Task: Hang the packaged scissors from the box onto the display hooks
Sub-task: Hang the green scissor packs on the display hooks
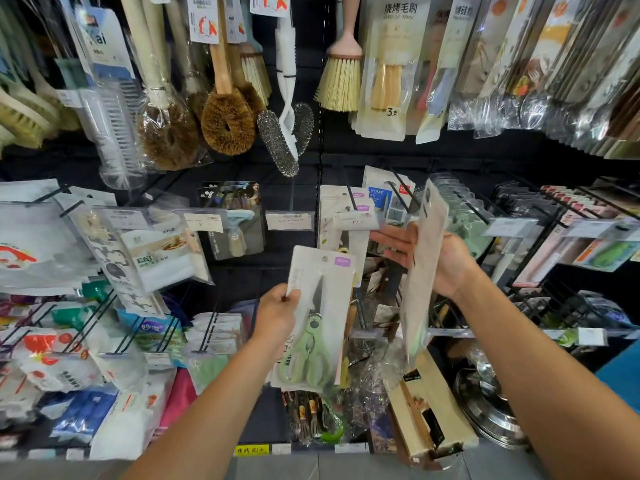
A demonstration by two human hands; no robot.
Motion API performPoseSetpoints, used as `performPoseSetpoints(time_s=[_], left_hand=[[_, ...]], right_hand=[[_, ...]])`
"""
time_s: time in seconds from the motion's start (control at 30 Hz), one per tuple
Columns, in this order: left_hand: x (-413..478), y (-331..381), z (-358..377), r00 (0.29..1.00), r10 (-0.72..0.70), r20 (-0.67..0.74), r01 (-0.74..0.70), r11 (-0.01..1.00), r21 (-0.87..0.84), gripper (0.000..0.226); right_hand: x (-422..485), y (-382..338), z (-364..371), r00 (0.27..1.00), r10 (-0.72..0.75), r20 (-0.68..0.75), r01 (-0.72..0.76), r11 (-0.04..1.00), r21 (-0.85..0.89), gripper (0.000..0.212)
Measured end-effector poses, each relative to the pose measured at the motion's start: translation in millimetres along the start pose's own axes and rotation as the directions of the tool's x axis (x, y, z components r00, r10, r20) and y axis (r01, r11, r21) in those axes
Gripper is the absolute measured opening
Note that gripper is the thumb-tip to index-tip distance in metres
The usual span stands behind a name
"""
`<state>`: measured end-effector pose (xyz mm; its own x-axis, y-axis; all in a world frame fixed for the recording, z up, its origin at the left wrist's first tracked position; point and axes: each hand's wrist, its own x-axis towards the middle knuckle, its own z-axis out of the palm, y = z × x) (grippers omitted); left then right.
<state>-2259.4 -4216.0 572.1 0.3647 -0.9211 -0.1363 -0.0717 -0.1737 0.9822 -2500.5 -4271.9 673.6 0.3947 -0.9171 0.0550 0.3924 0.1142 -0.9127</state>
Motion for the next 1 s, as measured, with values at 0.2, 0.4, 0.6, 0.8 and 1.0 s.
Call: performPoseSetpoints(time_s=[0.2, 0.4, 0.6, 0.8, 1.0], left_hand=[[5, 16, 26, 0.997, 0.062, 0.048, -0.063, 0.998, 0.019, 0.019], [14, 29, 41, 0.996, 0.081, 0.041, -0.078, 0.994, -0.072, 0.027], [28, 36, 59, 0.999, 0.013, 0.032, -0.011, 0.997, -0.078, 0.019], [39, 34, 71, 0.999, -0.045, -0.004, 0.044, 0.992, -0.121, 0.023], [54, 26, 76, 0.998, -0.061, -0.032, 0.056, 0.990, -0.128, 0.019]], right_hand=[[1, -19, 10, 0.998, -0.013, 0.053, 0.018, 0.996, -0.088, 0.051], [-1, -25, 12, 0.998, -0.040, 0.052, 0.045, 0.994, -0.099, 0.056], [-2, -28, 12, 0.997, -0.052, 0.055, 0.058, 0.992, -0.113, 0.055], [-6, -26, 7, 0.997, -0.037, 0.064, 0.044, 0.992, -0.118, 0.055], [-6, -23, 0, 0.996, -0.027, 0.081, 0.036, 0.993, -0.109, 0.056]])
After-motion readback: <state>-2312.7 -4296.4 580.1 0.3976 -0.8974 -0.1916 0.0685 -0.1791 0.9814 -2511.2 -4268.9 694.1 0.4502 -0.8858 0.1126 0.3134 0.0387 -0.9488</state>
